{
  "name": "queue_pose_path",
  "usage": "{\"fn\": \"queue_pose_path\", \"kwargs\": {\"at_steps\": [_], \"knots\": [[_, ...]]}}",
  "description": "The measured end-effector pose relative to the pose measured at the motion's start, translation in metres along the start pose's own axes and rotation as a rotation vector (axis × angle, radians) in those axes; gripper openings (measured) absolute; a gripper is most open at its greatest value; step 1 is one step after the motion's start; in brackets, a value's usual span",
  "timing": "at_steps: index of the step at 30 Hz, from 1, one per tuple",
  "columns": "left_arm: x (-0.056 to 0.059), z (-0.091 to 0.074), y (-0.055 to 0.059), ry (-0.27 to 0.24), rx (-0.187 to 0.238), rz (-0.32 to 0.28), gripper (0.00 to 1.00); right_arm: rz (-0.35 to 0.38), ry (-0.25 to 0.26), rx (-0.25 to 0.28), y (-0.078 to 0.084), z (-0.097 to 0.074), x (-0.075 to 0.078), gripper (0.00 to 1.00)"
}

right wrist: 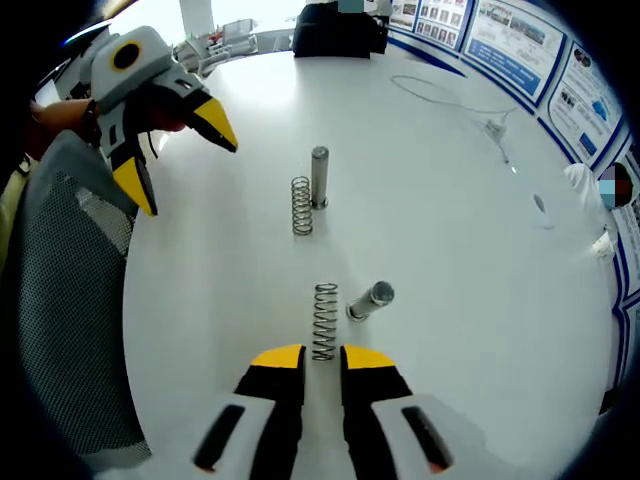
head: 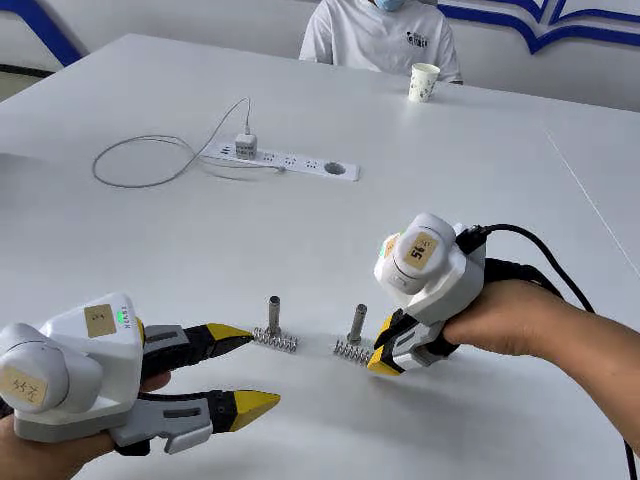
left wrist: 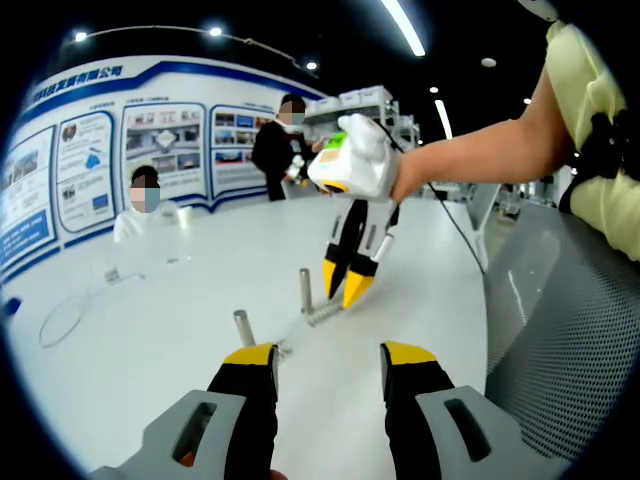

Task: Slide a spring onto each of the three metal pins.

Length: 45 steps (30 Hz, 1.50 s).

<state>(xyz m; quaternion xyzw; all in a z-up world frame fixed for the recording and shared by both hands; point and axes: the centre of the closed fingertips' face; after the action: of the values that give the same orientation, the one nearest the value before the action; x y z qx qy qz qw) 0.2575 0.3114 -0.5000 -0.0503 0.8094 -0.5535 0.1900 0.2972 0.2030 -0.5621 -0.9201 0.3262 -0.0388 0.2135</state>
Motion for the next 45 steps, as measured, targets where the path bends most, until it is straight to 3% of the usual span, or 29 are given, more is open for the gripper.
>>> {"fn": "queue_pose_path", "kwargs": {"at_steps": [16,32,45], "knots": [[0.001,-0.001,0.000,-0.005,-0.010,0.000,0.42,0.000,-0.009,-0.015,0.003,0.006,-0.002,0.12],[0.011,0.014,-0.014,0.045,0.009,0.032,0.41,-0.086,-0.066,0.005,-0.005,-0.033,-0.040,0.12],[0.018,0.024,-0.021,0.089,0.030,0.057,0.39,-0.198,-0.105,0.020,-0.019,-0.047,-0.066,0.12]]}}
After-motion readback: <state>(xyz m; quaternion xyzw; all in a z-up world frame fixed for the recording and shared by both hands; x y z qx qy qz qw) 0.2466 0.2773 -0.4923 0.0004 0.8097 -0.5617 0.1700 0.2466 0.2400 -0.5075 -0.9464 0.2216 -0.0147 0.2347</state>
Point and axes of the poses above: the centre of the closed fingertips' face, and the gripper's own axes: z roughly forward along the fingers, x roughly to its right, y roughly out of its underside, and after that the axes turned 15 degrees about z, right-handed
